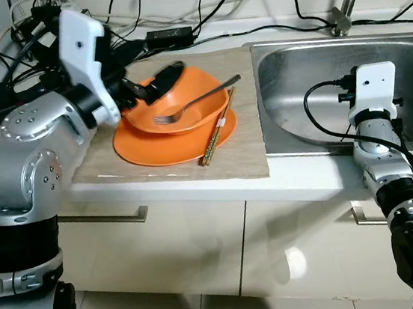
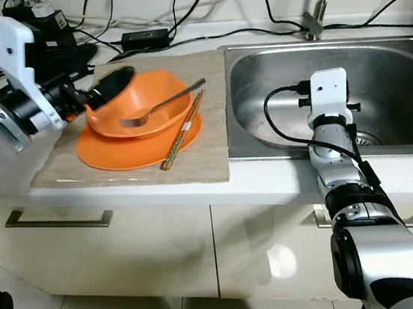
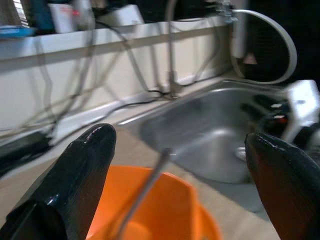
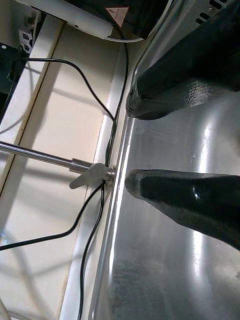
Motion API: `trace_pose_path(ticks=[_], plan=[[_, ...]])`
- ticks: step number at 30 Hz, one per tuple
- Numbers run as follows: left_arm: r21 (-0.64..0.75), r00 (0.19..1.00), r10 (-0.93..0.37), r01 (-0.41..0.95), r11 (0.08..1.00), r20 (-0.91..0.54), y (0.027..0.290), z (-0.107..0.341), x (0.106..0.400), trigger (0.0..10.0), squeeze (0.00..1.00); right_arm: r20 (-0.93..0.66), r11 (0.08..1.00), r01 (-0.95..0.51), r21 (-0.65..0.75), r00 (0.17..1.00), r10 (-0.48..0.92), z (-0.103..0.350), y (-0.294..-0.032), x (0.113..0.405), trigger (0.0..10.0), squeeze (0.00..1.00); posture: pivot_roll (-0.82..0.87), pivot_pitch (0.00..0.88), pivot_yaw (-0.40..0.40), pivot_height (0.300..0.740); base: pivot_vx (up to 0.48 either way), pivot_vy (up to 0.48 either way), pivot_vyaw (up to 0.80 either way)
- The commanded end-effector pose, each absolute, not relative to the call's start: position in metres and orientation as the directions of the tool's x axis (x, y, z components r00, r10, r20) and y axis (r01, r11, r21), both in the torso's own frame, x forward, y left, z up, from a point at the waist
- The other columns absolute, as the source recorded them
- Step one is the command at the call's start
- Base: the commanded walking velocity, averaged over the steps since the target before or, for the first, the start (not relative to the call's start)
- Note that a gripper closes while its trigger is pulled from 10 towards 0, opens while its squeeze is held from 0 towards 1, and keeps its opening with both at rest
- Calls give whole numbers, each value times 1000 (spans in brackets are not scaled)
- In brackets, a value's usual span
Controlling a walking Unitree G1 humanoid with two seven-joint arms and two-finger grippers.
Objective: Kitchen organization
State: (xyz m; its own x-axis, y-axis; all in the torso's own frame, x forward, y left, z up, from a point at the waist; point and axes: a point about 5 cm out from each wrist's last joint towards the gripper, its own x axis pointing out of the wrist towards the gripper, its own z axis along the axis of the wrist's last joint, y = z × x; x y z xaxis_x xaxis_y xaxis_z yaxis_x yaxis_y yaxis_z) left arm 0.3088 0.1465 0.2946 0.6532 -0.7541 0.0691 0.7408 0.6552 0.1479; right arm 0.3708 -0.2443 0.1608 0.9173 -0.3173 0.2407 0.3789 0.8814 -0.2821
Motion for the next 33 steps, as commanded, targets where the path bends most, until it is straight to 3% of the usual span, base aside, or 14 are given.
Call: trace_pose_path(ticks=[1,5,6,12,18,20,21,22,24,26,33], plan=[[155,602,-797,783,602,57,135,299,303,10000,0,258,884,381,-272,913,-315,168,-242,374,10000,1000,35,0,73,707,0,0,0],[154,587,-807,794,589,57,130,302,302,10000,0,276,879,388,-278,909,-314,172,-239,376,10000,1000,33,0,78,707,0,0,0],[153,592,-804,791,593,59,131,303,303,10000,0,282,880,386,-275,908,-310,173,-238,377,10000,0,32,0,80,707,0,0,0],[149,649,-758,746,649,53,138,299,311,10000,0,326,903,357,-241,906,-271,185,-226,381,10000,0,27,0,80,707,0,0,0],[158,728,-681,666,730,80,150,294,323,10000,0,376,970,196,-142,917,-131,206,-189,389,10000,0,20,0,73,707,0,0,0],[130,758,-645,633,763,100,155,291,329,10000,0,397,995,46,-84,918,-9,216,-158,392,10000,0,15,0,66,707,0,0,0],[130,758,-645,633,763,100,155,291,329,10000,0,397,995,46,-84,918,-9,216,-158,392,10000,0,15,0,66,707,0,0,0],[135,779,-620,606,784,100,157,287,332,10000,0,412,996,-84,-30,907,89,224,-133,391,10000,0,16,0,64,707,0,0,0],[143,791,-604,589,795,99,159,285,334,10000,0,424,991,-131,-15,897,125,227,-123,390,10000,0,16,0,60,707,0,0,0],[145,819,-564,548,824,109,161,281,340,10000,0,438,963,-265,45,872,219,234,-97,386,10000,0,17,0,57,707,0,0,0],[138,831,-539,522,841,138,158,281,345,10000,0,436,896,-410,168,846,306,241,-76,380,10000,0,28,0,53,707,0,0,0]])
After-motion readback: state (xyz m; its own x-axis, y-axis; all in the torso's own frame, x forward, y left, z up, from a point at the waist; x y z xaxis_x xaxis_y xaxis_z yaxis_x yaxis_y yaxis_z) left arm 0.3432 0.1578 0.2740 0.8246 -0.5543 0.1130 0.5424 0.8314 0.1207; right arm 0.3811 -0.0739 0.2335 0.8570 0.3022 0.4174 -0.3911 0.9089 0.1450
